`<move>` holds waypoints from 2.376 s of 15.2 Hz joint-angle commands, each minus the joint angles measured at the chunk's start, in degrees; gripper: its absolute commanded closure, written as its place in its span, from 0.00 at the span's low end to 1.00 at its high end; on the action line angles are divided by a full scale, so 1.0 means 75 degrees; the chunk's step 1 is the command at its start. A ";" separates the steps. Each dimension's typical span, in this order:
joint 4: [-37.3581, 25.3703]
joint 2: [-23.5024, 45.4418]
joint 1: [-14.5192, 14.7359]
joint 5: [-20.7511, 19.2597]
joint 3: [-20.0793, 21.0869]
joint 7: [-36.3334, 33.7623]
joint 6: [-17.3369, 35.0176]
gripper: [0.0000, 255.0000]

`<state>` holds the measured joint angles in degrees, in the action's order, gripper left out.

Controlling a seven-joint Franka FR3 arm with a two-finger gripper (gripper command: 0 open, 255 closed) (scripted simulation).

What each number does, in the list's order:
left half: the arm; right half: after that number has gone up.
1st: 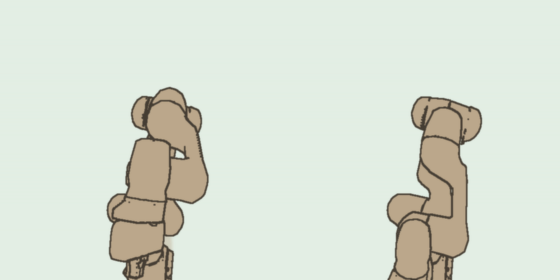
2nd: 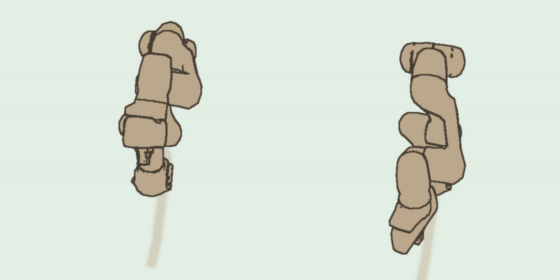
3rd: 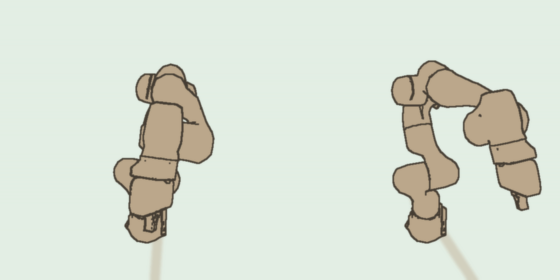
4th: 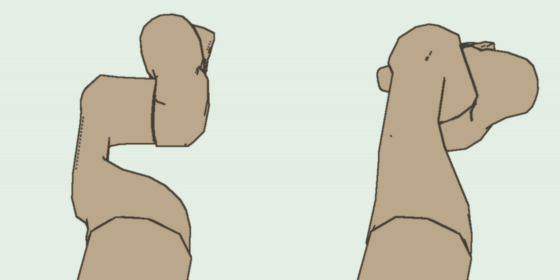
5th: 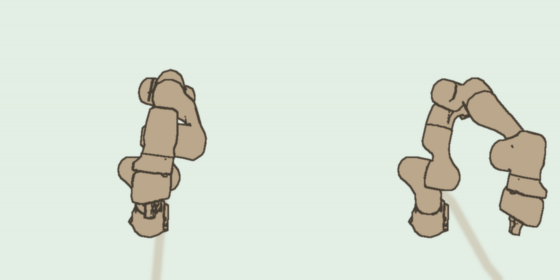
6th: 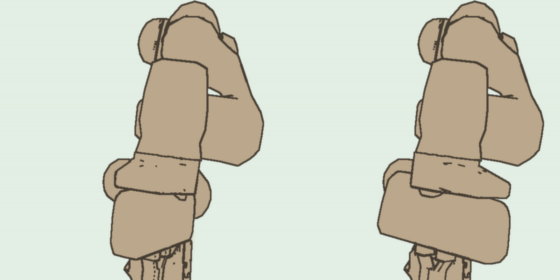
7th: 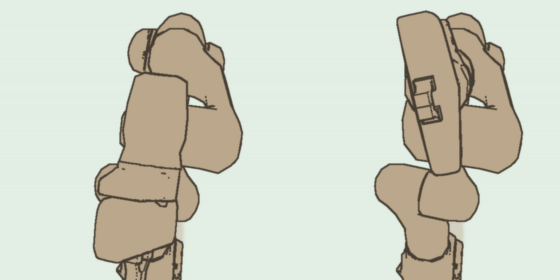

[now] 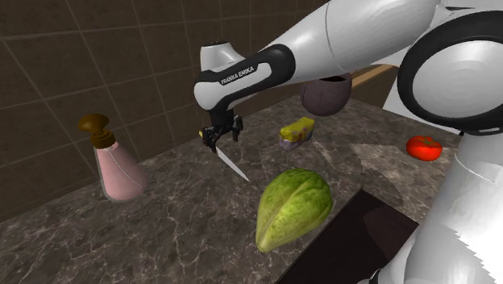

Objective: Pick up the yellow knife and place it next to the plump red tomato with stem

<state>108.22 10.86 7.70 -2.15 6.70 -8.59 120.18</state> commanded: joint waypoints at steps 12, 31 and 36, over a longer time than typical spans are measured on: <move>-0.0252 0.0933 0.0081 -0.0094 0.0006 -0.0125 0.0671 0.00; -0.0431 0.0755 0.0074 -0.0062 0.0017 -0.0103 0.0315 1.00; -0.0694 0.0563 0.0067 -0.0028 0.0028 -0.0079 -0.0138 1.00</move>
<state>103.12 15.67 8.23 -2.46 6.89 -9.23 119.86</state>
